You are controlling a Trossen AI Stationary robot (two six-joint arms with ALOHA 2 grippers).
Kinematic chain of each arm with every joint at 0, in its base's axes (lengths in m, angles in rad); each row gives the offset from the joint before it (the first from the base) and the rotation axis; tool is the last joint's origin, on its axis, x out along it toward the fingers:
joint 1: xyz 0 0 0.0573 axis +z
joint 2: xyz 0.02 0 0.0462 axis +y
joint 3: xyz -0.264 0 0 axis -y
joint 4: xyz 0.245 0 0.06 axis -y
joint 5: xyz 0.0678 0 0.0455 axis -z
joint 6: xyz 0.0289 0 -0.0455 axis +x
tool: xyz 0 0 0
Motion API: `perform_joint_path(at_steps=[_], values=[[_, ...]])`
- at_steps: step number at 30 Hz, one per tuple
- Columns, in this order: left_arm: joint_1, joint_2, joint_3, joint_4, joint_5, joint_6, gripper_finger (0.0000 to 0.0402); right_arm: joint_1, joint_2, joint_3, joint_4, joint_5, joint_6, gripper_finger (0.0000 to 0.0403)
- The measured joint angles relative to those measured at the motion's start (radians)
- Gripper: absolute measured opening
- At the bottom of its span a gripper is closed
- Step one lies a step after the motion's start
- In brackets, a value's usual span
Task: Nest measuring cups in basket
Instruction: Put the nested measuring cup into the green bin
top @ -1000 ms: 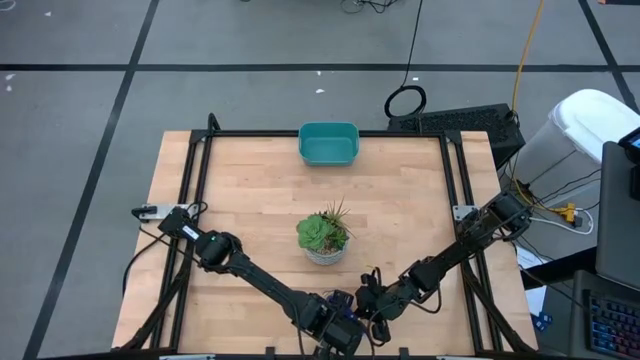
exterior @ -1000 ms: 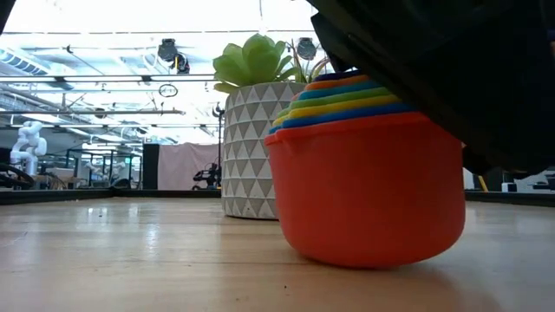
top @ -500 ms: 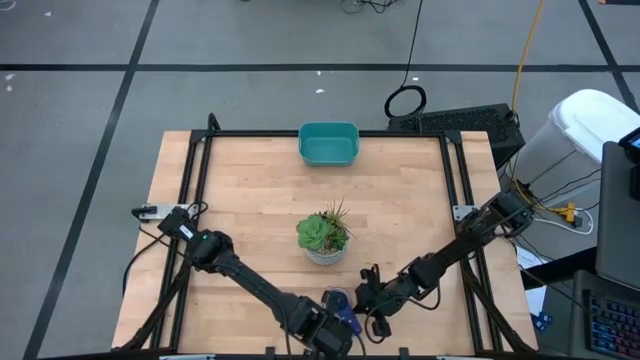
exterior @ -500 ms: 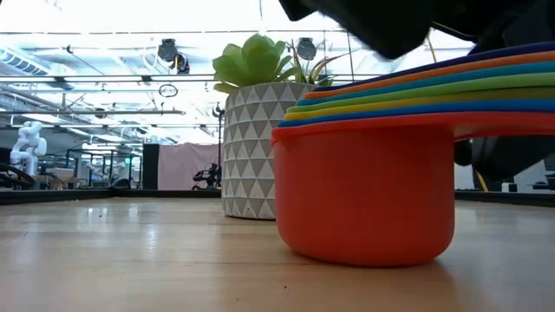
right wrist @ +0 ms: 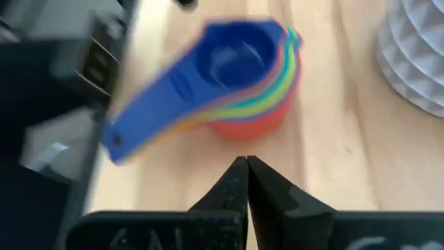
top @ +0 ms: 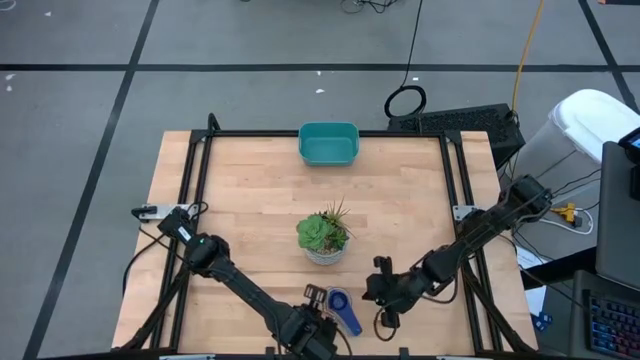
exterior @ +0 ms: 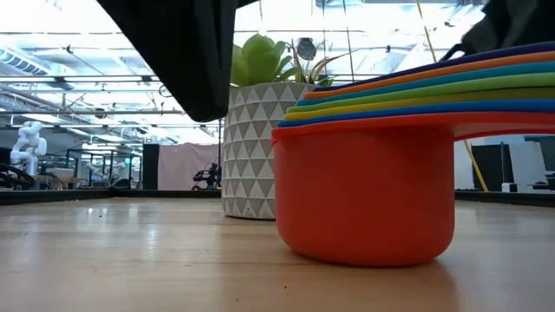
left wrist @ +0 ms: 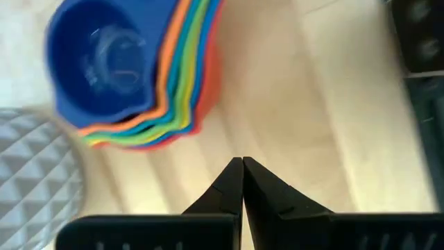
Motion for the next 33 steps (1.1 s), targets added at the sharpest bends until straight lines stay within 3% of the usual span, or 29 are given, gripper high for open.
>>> perform_joint_path(at_steps=[6, 11, 20, 25, 33], values=[[-0.007, -0.013, 0.000, -0.008, -0.082, 0.066, 0.0010, 0.038, 0.044, 0.132, -0.313, 0.084, 0.014, 0.0000], [-0.006, -0.029, 0.001, -0.029, -0.141, 0.119, 0.0010, 0.045, 0.077, 0.248, -0.447, 0.088, -0.007, 0.0000], [0.033, -0.057, 0.001, -0.207, -0.172, 0.128, 0.0010, 0.012, 0.077, 0.357, -0.459, 0.083, -0.088, 0.0000], [0.046, -0.060, -0.004, -0.190, -0.103, 0.182, 0.0010, -0.005, 0.077, 0.371, -0.460, 0.078, -0.144, 0.0000], [0.060, -0.104, -0.004, -0.144, -0.050, 0.230, 0.0010, -0.047, 0.074, 0.373, -0.487, -0.024, -0.165, 0.0013]])
